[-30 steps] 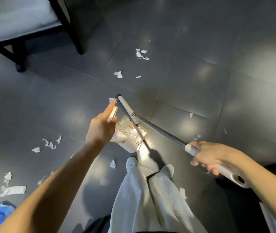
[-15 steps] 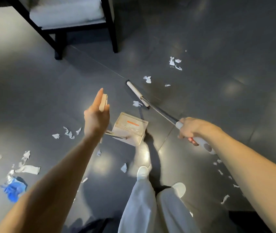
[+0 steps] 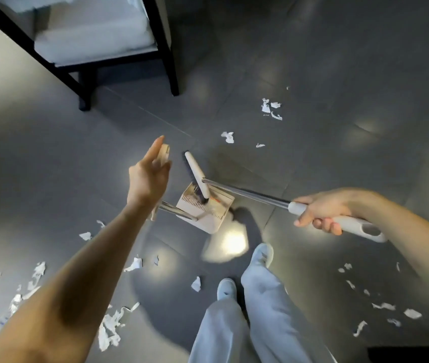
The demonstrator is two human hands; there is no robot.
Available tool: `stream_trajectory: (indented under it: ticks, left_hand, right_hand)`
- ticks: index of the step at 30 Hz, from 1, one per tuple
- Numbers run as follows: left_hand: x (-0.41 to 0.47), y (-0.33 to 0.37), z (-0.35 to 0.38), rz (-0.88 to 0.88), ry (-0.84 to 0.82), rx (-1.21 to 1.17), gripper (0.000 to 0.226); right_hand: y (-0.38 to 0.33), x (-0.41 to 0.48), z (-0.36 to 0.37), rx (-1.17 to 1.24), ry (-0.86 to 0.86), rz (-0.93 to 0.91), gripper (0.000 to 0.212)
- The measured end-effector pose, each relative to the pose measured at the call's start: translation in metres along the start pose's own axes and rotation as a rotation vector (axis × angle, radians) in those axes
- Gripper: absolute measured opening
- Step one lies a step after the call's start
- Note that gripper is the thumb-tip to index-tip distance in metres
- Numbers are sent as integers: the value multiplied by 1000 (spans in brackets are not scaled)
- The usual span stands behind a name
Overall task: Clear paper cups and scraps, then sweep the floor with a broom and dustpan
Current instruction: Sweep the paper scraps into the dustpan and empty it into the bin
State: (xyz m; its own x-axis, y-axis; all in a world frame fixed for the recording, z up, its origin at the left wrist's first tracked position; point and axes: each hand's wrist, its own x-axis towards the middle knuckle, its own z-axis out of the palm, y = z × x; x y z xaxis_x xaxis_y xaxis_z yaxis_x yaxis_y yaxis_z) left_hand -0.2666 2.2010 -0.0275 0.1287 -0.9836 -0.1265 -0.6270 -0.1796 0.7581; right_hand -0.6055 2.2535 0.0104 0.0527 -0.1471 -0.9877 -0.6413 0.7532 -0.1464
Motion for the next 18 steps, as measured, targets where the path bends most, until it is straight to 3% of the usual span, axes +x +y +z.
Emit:
stream_trajectory:
  ticks: [5, 9, 13, 18]
  left_hand:
    - [44, 36, 31, 50, -39, 28, 51]
    - [92, 64, 54, 59, 20, 76, 52]
    - [137, 86, 75, 42, 44, 85, 51]
    - [185, 101, 84, -59, 36, 70, 50]
  right_hand:
    - [-24, -5, -65, 95, 94, -73, 28]
    - [-58, 13, -123, 144, 178, -129, 24]
    - [-89, 46, -172, 75, 279, -153, 19]
    - [-108, 81, -195, -61, 278, -94, 41]
